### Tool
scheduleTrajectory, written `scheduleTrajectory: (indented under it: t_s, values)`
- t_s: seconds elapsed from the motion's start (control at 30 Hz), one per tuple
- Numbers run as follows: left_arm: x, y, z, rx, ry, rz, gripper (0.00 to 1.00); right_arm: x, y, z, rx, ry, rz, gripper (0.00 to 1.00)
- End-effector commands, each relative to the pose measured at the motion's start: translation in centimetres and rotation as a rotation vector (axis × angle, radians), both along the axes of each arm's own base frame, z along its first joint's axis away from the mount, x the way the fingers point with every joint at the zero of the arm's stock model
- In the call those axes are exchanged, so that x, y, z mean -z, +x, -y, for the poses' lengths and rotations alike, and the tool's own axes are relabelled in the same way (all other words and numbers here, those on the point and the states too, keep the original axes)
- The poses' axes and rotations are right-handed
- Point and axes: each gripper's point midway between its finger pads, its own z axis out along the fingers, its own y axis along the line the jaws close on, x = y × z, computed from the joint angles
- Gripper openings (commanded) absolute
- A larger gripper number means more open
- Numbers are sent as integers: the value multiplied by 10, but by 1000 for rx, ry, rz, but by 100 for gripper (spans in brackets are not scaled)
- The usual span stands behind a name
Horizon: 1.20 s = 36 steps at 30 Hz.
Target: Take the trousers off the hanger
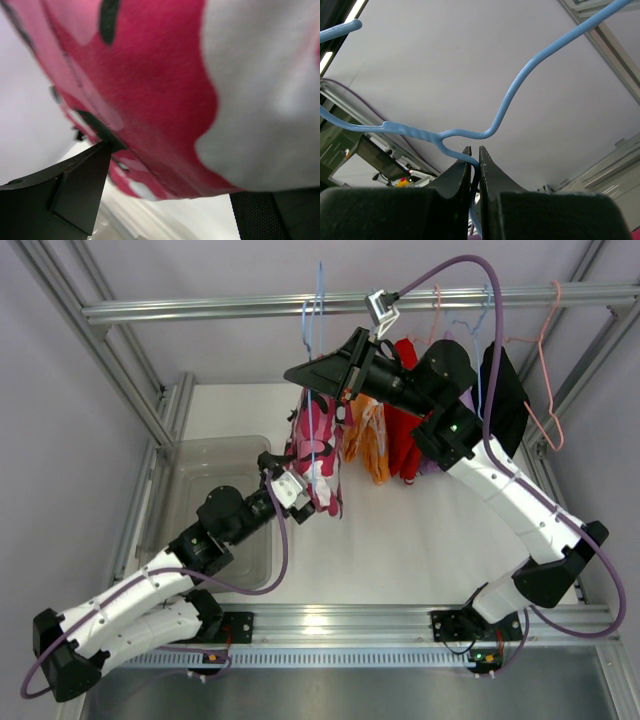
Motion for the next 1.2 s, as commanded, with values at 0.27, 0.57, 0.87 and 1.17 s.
scheduleTrajectory:
  t_s: [0.27,0.57,0.87,1.17]
  values:
    - [-20,-9,-34,-73,-5,202,97,-63,-30,39,22,164,195,0]
    - [-26,-12,-28,-45,-46,180,97,-63,-29,37,23,167,188,0]
    - [-6,-28,-29,20,-10,140,99,-66,-29,40,27,169,198,0]
    - [-8,-16,-31,-39,-17,148,98,-64,-27,38,28,165,192,0]
